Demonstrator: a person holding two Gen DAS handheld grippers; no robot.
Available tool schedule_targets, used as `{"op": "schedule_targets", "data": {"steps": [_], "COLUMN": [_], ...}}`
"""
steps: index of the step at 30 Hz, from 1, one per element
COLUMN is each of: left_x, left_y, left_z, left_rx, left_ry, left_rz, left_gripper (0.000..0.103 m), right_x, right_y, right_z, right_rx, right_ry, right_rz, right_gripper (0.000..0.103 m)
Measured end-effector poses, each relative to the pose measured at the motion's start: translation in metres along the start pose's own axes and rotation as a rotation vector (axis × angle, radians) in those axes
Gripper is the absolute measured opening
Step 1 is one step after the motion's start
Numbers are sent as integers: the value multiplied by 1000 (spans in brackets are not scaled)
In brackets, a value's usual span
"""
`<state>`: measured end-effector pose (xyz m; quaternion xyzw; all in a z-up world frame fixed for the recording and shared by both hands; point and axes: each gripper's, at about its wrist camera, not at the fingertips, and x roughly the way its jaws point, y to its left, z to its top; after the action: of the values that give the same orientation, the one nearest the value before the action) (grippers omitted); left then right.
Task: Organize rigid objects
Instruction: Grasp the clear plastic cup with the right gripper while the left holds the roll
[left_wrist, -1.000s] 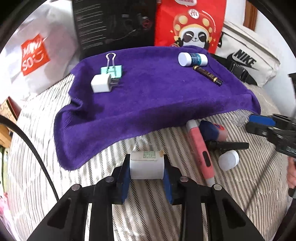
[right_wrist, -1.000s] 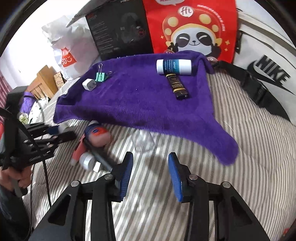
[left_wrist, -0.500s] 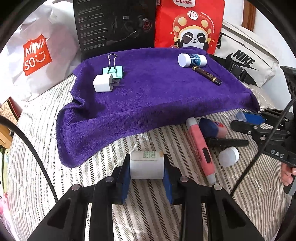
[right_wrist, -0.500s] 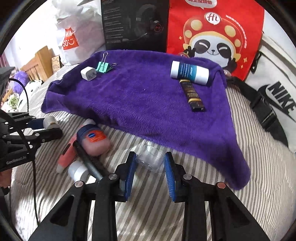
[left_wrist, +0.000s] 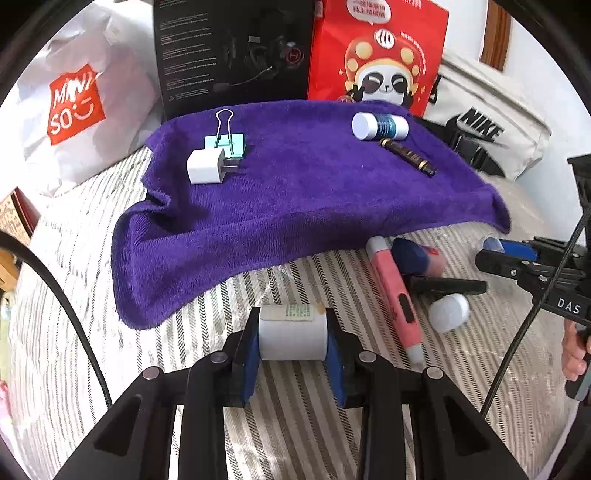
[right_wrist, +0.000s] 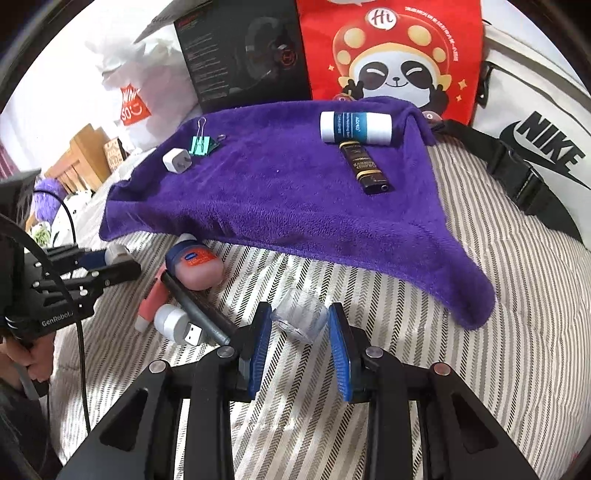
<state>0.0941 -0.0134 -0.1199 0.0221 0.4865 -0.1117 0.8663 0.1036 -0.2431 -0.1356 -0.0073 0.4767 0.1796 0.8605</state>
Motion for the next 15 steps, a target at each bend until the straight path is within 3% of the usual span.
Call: {"op": "schedule_targets", "data": {"steps": [9,15], "left_x": [-25,-42], "left_y": [18,30], "left_z": [5,43], "left_rx": [-40,-14], "left_ry": [-47,-90], "left_rz": [-33,9], "left_gripper": [30,30], "right_x": [-31,-49], "right_y": [3,6], "right_z": [17,63], "right_rx": [-20,-67], "right_ry": [-53,-123], "right_rz": [13,-9], "right_gripper": [31,31]}}
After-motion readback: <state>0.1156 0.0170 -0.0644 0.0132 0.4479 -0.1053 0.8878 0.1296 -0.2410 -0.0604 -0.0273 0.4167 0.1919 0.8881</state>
